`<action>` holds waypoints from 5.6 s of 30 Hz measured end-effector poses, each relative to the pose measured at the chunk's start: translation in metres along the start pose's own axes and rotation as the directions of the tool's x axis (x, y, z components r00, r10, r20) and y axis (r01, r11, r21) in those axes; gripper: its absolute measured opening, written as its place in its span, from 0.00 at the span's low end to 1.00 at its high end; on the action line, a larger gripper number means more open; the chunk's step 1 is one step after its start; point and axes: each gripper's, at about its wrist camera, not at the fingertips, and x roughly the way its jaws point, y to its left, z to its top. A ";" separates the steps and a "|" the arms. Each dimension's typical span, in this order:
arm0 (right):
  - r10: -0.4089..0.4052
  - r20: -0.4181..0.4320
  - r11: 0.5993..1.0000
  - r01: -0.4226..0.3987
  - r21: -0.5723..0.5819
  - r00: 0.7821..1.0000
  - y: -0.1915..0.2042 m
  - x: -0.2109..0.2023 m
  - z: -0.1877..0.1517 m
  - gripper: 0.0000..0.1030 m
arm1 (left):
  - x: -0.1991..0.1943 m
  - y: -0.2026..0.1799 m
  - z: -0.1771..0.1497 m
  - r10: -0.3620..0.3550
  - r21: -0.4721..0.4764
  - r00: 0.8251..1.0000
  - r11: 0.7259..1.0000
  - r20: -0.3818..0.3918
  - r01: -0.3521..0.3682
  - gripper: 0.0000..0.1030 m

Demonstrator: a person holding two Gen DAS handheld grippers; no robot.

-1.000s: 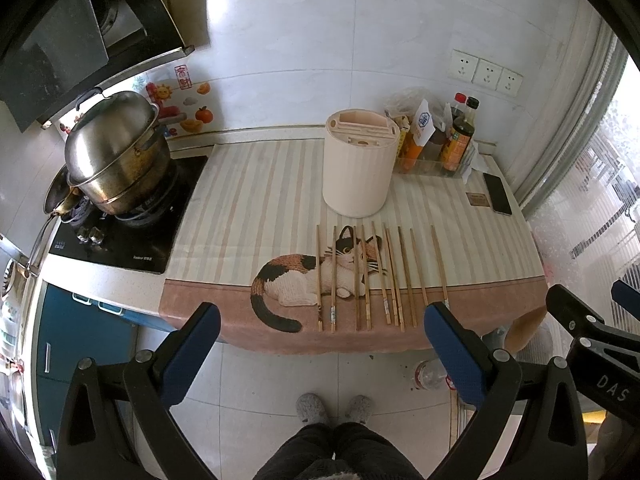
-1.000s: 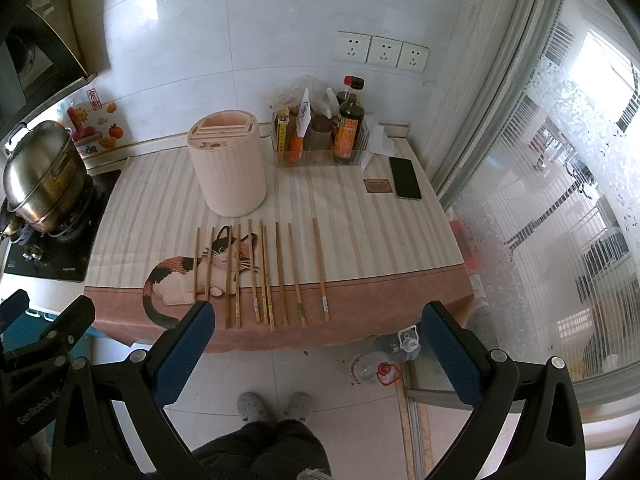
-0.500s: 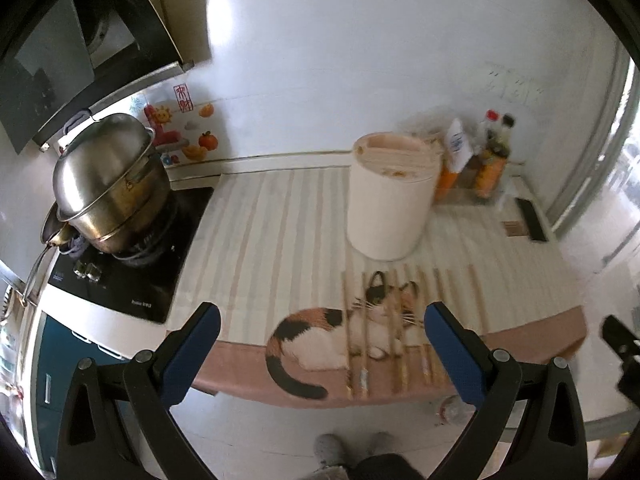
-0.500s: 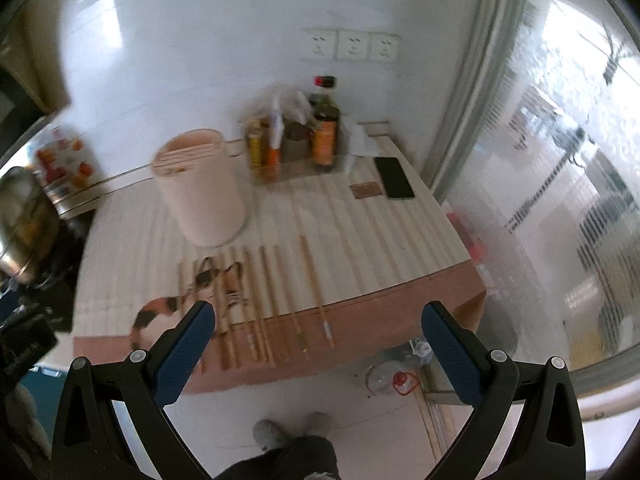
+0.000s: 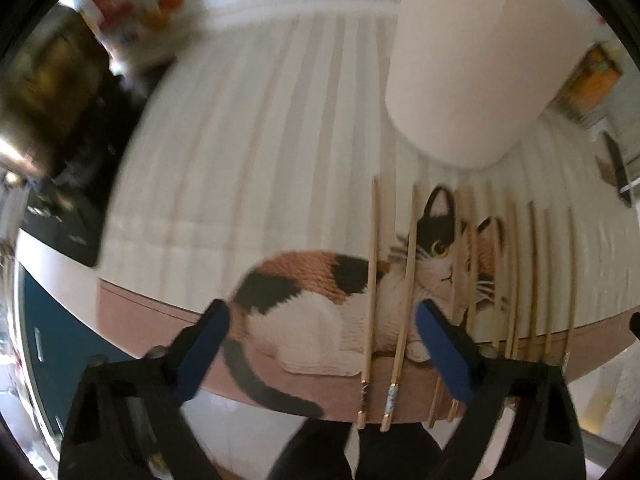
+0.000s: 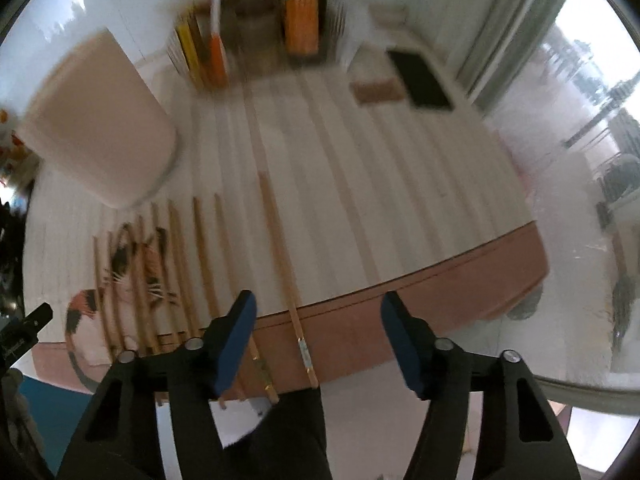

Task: Organize utensils
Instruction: 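Lower the left tool onto one chopstick and close it while the right tool grasps another chopstick, then lift the chopstick in the left tool toward the pink holder while the right tool carries its chopstick there, then insert the left tool's chopstick into the holder and open it while the right tool does the same, then move the left tool back and grasp a chopstick while the right tool grasps another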

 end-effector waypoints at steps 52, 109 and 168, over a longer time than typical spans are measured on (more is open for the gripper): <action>-0.054 -0.293 0.984 0.001 -0.179 0.955 0.071 0.137 0.032 0.07 | 0.070 -0.002 0.013 -0.025 0.041 0.987 0.999 -0.157 0.032 0.04; 0.409 0.436 0.903 -0.424 -0.067 0.802 0.182 -0.095 0.279 0.07 | -0.175 -0.001 0.260 -0.237 -0.098 0.787 0.931 0.570 0.352 0.04; 0.292 0.151 0.956 -0.293 -0.013 0.945 0.088 -0.018 0.091 0.70 | -0.061 0.029 0.059 -0.074 0.032 0.964 0.997 0.255 0.068 0.99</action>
